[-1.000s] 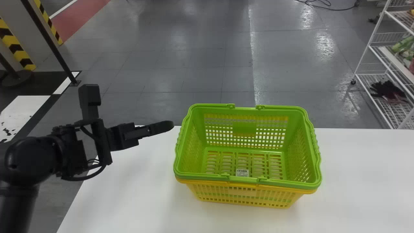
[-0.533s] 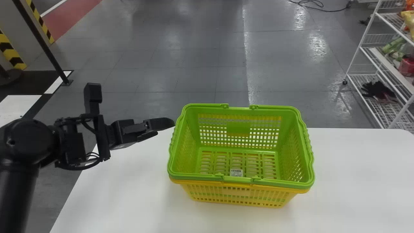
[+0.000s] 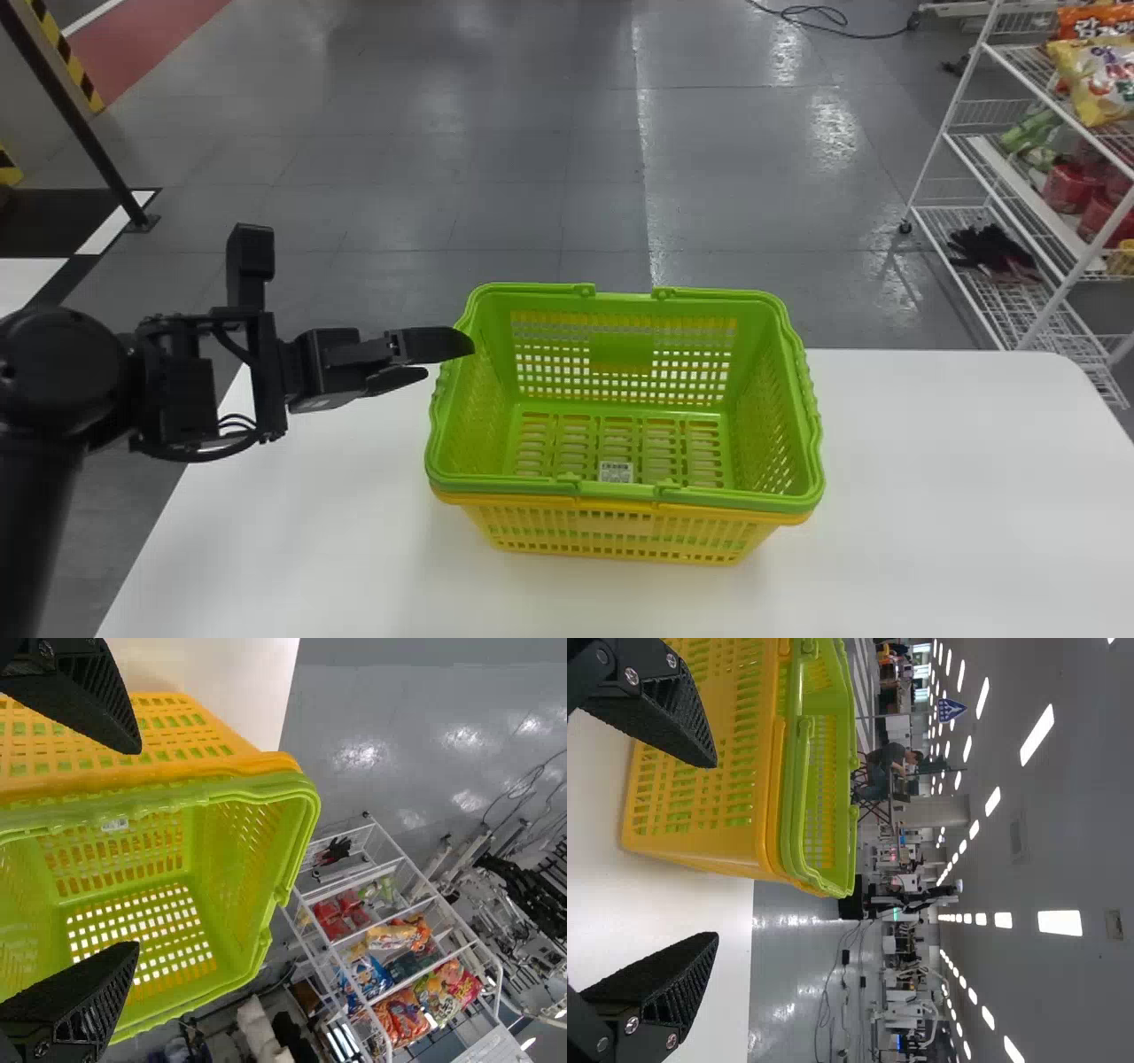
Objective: Grasp handle with right gripper to insert into left gripper then lift and swing left to center
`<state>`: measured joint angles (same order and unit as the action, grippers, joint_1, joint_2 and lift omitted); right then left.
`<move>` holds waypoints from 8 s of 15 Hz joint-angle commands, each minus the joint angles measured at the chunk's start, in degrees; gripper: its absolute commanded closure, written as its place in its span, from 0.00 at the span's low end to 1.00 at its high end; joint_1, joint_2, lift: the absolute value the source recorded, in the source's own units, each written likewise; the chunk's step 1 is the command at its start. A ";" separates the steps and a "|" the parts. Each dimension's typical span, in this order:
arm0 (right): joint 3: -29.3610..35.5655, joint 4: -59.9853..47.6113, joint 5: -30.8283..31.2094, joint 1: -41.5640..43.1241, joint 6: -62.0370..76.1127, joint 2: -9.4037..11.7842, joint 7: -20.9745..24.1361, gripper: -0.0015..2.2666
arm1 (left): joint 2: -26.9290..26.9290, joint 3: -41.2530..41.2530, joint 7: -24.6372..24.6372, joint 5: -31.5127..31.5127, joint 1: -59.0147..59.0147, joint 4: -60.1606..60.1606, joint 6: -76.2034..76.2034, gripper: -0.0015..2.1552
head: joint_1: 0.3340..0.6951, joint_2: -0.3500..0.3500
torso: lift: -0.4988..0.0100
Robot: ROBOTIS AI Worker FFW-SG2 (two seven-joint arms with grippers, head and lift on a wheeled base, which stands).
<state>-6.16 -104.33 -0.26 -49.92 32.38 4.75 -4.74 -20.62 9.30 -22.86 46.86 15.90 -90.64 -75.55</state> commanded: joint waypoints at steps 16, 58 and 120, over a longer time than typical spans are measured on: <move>2.12 -0.97 -0.09 0.00 0.00 -0.44 0.08 0.06 | 0.06 -0.42 0.09 11.06 2.82 -1.65 -5.45 0.00 | 1.00 0.49 | 0.80; 0.01 -2.46 19.77 30.50 -42.89 0.88 3.25 0.99 | 2.25 -13.52 -0.35 21.43 17.68 13.12 -12.13 0.00 | 1.00 0.26 | 0.80; -14.75 -15.82 17.14 31.46 -54.84 -0.09 3.42 0.99 | 8.06 -17.65 -2.19 19.50 25.85 23.49 -9.32 0.00 | 1.00 0.46 | 0.80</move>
<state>-22.74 -119.00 16.96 -16.98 -23.07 4.66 -1.39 -12.53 -8.40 -25.02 66.13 41.60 -67.23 -84.87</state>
